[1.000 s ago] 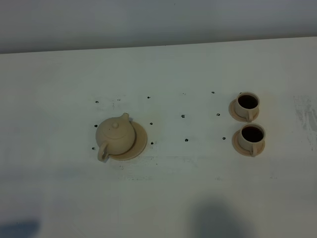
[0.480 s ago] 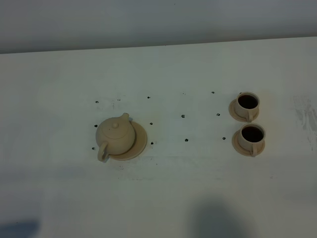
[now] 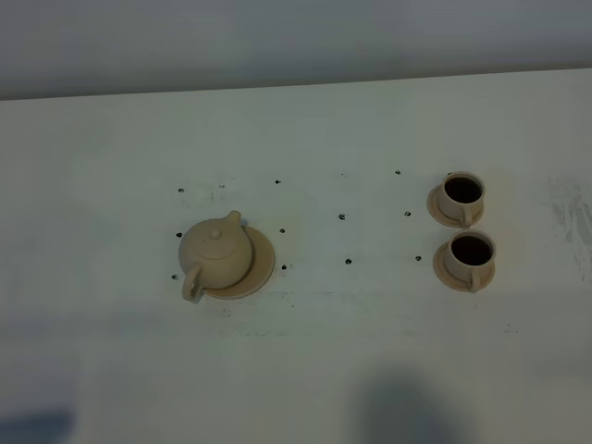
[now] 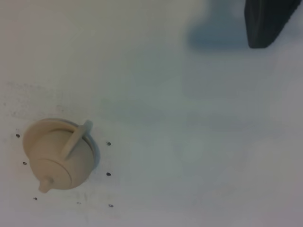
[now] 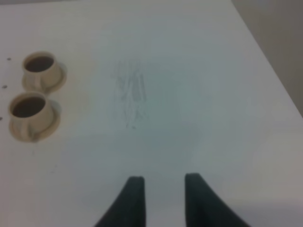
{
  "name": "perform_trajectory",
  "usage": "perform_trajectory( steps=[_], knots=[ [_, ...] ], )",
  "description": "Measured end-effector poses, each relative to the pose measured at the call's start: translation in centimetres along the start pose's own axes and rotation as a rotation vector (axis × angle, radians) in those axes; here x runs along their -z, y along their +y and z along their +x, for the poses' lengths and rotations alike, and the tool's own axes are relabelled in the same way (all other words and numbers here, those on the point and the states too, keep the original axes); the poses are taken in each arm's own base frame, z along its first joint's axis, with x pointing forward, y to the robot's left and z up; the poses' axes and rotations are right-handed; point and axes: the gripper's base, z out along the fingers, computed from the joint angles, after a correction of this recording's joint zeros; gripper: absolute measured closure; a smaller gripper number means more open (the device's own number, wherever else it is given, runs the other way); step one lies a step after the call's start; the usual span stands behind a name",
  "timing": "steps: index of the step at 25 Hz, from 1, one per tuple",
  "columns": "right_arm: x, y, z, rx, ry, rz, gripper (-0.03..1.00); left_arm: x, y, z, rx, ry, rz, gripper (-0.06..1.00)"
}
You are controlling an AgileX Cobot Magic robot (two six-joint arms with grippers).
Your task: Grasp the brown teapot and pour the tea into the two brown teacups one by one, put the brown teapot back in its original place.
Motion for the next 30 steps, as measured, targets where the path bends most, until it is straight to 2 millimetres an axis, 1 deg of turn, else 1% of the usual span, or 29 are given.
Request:
perform_trajectory(
  steps=[30],
  knots=[
    [0.0, 0.0, 0.0, 0.0, 0.0, 0.0, 0.75, 0.0, 0.0, 0.0, 0.0, 0.0, 0.0, 0.52]
  ],
)
